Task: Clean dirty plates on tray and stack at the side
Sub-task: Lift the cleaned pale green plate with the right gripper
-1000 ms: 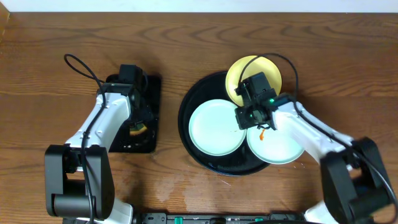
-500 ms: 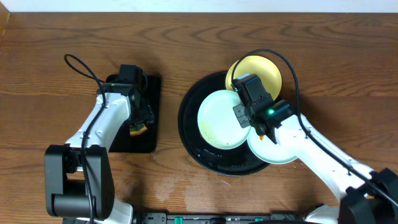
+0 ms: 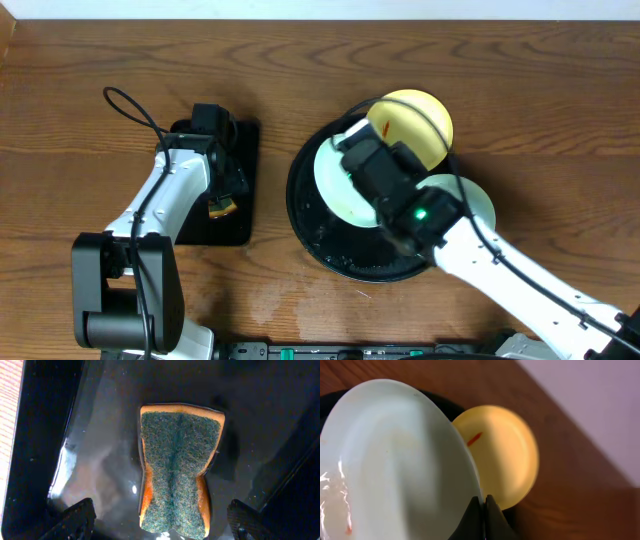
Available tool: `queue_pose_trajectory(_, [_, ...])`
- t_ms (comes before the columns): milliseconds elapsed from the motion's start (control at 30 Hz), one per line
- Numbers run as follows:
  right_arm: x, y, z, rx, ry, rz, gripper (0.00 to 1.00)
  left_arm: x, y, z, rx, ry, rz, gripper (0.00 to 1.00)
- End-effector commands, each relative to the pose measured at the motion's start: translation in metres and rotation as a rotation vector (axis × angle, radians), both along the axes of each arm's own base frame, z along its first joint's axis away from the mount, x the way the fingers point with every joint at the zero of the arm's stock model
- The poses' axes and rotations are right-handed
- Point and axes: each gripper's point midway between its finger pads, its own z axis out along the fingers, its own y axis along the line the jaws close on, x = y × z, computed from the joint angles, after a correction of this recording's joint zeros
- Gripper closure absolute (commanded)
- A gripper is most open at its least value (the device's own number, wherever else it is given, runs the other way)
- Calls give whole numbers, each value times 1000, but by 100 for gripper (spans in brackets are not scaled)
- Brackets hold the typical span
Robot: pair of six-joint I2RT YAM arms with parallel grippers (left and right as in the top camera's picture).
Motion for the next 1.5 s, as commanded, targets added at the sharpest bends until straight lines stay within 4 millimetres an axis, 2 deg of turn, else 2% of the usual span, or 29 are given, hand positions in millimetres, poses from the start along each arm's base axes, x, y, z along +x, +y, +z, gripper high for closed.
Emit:
queue_pose_trajectory(0, [2, -2, 33, -163, -146, 2, 99, -3, 1, 0, 7, 7, -6, 14])
queue_pose_trajectory(400, [-11, 18, 63, -382, -288, 86, 99, -3, 1, 0, 7, 7, -6, 14])
queue_pose_trajectory(567, [-19, 30, 68, -451, -313, 150, 99, -3, 1, 0, 7, 7, -6, 14])
queue_pose_trajectory(1467, [-20, 37, 77, -424, -352, 139, 99, -3, 1, 0, 7, 7, -6, 14])
